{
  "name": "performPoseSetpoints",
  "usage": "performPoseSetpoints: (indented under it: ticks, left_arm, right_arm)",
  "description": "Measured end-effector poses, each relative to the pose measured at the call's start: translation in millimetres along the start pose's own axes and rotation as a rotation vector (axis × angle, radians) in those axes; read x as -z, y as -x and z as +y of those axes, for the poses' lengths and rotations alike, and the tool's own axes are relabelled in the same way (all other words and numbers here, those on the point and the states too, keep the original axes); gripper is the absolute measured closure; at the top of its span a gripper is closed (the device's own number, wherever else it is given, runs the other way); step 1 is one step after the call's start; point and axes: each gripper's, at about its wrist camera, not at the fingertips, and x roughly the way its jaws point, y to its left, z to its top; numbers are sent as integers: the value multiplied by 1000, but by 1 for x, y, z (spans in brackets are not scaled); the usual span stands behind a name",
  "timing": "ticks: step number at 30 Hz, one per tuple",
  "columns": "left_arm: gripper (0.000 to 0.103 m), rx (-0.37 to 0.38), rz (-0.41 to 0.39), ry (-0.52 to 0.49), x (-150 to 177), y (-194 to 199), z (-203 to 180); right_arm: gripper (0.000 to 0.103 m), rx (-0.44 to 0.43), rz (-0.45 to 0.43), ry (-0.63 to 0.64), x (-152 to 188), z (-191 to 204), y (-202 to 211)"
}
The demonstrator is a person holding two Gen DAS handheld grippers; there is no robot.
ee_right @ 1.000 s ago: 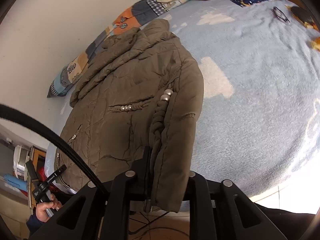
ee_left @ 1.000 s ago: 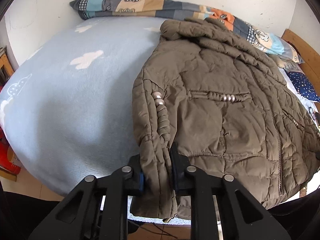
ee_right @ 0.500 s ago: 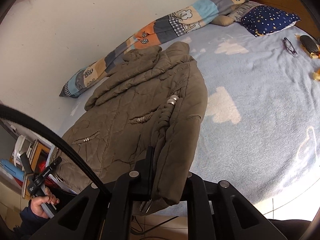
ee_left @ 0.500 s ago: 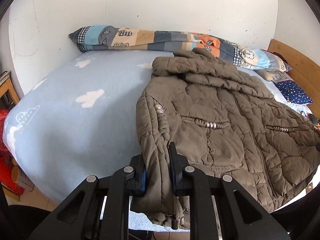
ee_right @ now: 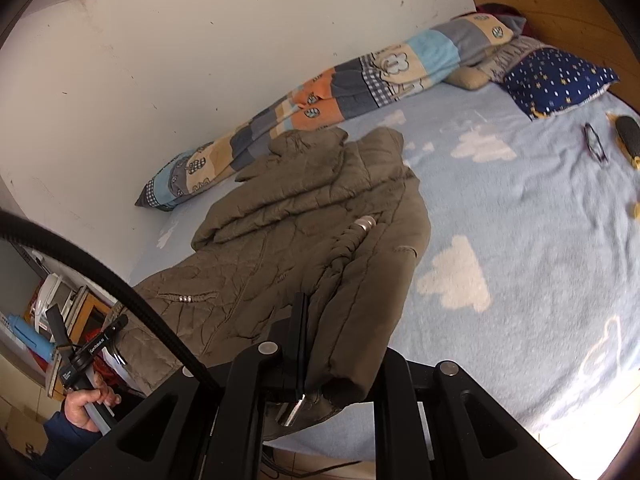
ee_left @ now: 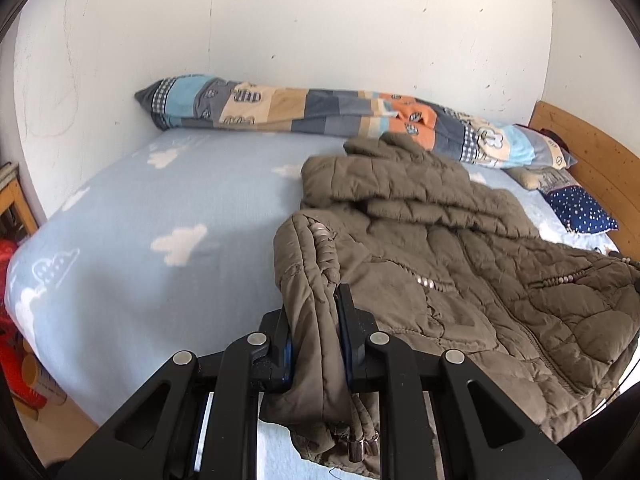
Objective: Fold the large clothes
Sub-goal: 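Lift the held hem with both tools and fold it toward the collar, then lower the folded hem onto the jacket and open both tools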
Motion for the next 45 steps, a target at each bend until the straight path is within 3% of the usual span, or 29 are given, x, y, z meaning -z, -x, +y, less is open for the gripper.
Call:
performPoseSetpoints:
  ticks: [15, 20, 32, 45]
  left_arm:
    - [86, 13, -78, 21, -89, -17, -5]
    - [85, 18, -70, 19, -126, -36, -10]
    - [85, 29, 90, 65, -217, -138, -13]
    - [84, 60, 319, 186, -265, -284, 10]
  right_arm:
    - [91, -41, -128, 40, -83, 25, 3]
    - [91, -47, -159, 43, -118, 25, -7]
    - [91, -33, -120, 20, -212, 23, -72]
    - [90, 5, -8, -51, -292, -18, -202]
